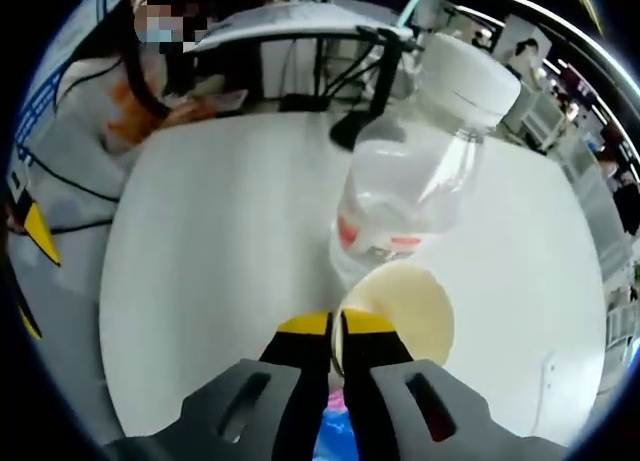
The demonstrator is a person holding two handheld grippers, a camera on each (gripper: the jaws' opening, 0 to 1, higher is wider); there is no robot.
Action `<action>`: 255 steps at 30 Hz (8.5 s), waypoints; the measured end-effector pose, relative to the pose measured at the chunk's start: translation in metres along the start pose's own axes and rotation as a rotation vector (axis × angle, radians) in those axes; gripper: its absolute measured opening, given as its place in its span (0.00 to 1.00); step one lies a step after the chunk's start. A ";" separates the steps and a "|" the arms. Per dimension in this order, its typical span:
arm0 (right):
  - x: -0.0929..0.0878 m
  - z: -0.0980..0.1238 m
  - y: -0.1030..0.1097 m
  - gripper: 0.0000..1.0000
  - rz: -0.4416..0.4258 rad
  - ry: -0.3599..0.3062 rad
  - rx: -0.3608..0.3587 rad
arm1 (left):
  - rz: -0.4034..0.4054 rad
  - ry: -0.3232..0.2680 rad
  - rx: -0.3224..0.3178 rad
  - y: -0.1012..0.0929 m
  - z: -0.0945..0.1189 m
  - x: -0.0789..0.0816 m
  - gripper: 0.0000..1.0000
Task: Arrange the tabletop items into an orderly group along one side of the table until the central work area is clear of visible clutter.
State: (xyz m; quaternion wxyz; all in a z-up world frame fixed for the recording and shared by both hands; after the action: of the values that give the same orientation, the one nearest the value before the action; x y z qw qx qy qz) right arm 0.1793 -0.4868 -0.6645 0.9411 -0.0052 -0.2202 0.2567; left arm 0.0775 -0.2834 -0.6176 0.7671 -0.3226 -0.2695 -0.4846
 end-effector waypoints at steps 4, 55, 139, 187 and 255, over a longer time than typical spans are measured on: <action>-0.002 0.002 -0.001 0.04 -0.003 0.001 -0.003 | 0.001 0.001 -0.003 -0.001 -0.001 -0.001 0.36; -0.044 0.065 0.013 0.19 -0.117 -0.192 -0.134 | -0.018 0.025 -0.050 -0.026 -0.006 -0.003 0.36; -0.261 0.101 0.064 0.20 -1.009 -0.275 -0.288 | -0.072 0.049 -0.040 -0.032 -0.004 0.013 0.39; -0.251 0.077 0.036 0.09 -0.778 -0.234 -0.233 | -0.091 0.041 -0.002 -0.018 0.000 0.044 0.38; -0.306 0.106 0.088 0.08 -1.050 -0.228 -0.230 | -0.059 0.001 -0.102 -0.060 -0.019 0.049 0.39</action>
State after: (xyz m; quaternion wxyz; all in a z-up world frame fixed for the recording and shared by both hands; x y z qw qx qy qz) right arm -0.1436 -0.5699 -0.7053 0.9062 0.0303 -0.3203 -0.2744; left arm 0.0427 -0.3452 -0.5807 0.7351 -0.3529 -0.2533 -0.5206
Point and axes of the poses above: the point that each gripper's makers call its tool centre point, and the gripper's own axes: z roughly backward along the fingers, y roughly to its left, x roughly out of its top, the point moved 7 cm from there along z, roughly backward along the fingers, and after that the axes turned 5 degrees about y, right-handed, at the moved point
